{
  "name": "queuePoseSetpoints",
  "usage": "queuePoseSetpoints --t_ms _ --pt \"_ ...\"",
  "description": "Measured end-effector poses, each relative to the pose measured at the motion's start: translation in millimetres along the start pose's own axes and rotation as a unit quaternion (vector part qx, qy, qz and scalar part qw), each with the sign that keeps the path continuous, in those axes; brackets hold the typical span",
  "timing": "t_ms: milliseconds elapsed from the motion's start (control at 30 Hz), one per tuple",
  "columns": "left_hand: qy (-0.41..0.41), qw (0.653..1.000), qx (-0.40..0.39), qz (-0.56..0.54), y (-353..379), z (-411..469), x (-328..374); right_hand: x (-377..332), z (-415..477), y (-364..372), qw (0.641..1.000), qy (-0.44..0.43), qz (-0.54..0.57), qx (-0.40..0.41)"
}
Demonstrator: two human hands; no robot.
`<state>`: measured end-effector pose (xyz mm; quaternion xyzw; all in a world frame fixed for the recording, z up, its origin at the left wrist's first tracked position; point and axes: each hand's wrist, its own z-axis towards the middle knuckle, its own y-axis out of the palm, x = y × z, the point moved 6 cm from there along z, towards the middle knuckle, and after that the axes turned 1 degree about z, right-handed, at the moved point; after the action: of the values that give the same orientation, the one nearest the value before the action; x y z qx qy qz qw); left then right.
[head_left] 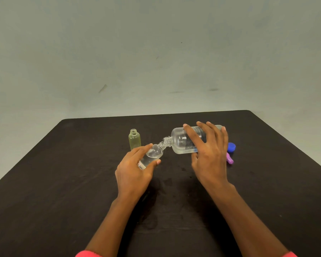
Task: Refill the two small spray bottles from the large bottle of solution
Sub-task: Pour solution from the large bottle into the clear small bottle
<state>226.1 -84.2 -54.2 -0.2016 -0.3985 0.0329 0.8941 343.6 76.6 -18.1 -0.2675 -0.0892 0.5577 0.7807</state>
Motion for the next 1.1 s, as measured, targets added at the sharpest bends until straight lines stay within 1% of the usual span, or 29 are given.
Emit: queuePoseSetpoints --t_ms 1100 --pt "0.007 1.0 0.002 0.002 0.2 -0.1 -1.2 0.3 -0.8 -0.2 1.0 0.003 0.002 -0.006"
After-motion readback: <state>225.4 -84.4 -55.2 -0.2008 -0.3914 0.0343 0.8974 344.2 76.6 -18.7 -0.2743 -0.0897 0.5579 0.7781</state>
